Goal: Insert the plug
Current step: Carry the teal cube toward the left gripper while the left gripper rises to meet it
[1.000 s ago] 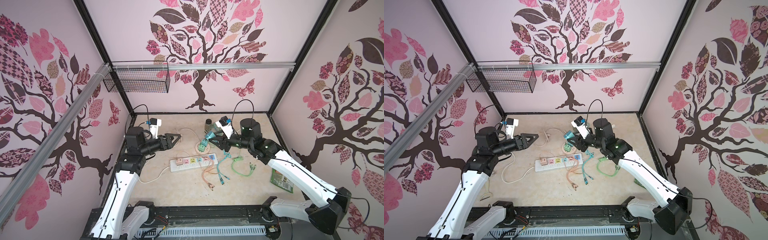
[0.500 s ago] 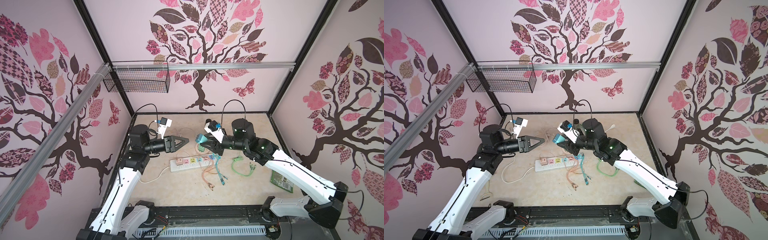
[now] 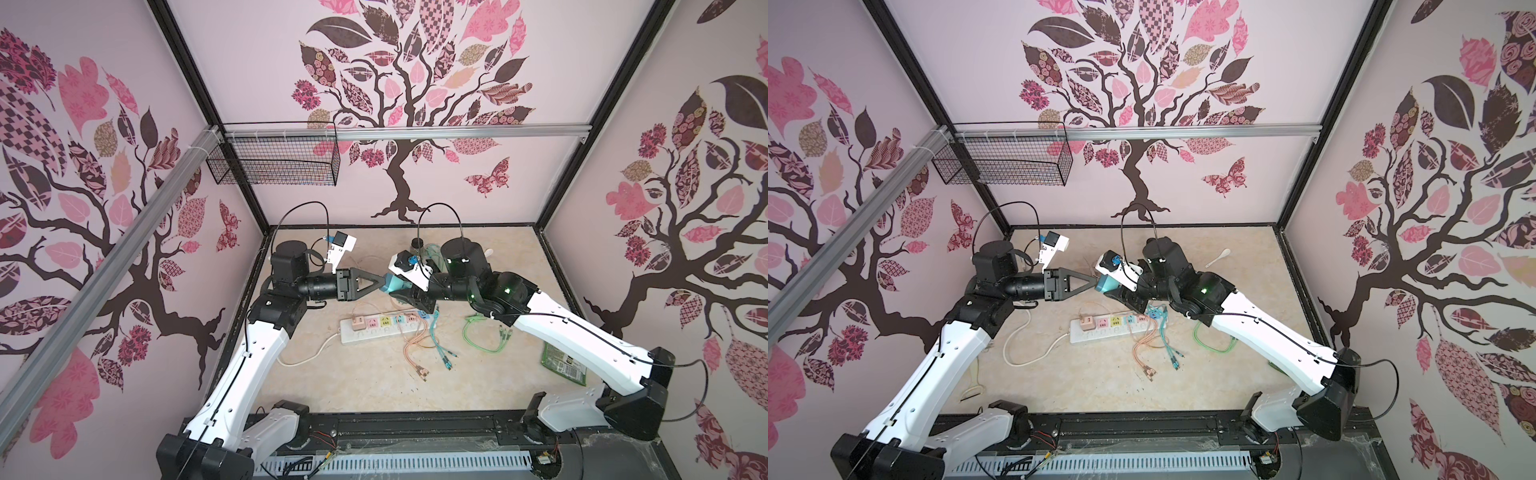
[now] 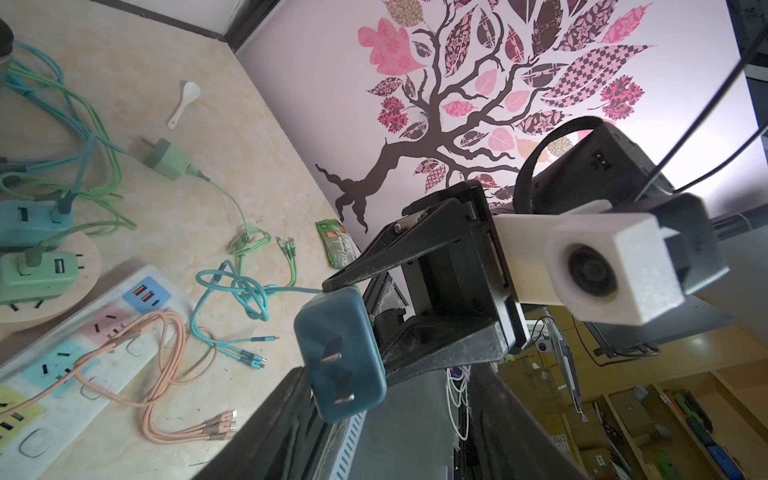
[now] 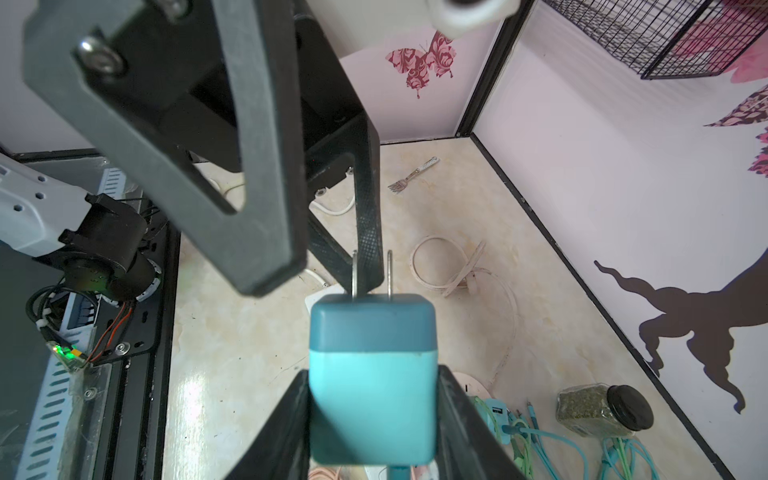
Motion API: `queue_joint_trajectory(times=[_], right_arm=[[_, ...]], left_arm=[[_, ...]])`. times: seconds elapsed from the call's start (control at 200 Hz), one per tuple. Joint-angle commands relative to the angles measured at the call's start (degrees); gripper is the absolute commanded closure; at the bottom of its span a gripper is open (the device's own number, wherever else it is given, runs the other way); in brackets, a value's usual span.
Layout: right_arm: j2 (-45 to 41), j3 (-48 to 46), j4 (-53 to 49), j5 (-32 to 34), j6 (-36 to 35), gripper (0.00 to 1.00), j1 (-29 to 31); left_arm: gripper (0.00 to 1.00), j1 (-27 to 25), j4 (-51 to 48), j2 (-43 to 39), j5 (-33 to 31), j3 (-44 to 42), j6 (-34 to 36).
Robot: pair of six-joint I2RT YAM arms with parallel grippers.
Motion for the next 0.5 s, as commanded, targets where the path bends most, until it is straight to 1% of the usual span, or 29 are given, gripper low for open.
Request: queue_joint_trajectory(times=[0.0, 0.085, 0.33, 0.495], right_arm=[[1.55, 3.48, -0.72, 0.89, -1.95, 0.64, 0.72], [2.01, 4.18, -1.04, 1.02, -2.56, 0.64, 1.00], [3.00, 5.45, -1.92, 1.93, -4.01, 0.63, 1.87], [3.14, 5.62, -1.79, 2.10, -4.59, 0.63, 2.48]], left_arm=[[0.39, -0.24, -1.81, 0.21, 1.93, 2.01, 1.57], [0.43, -0.32, -2.43, 0.51, 2.36, 2.00, 1.66], [0.44, -0.40, -3.02, 1.53, 3.49, 2.18, 2.18], [0.48, -0.42, -3.73, 1.85, 3.61, 2.29, 2.62]])
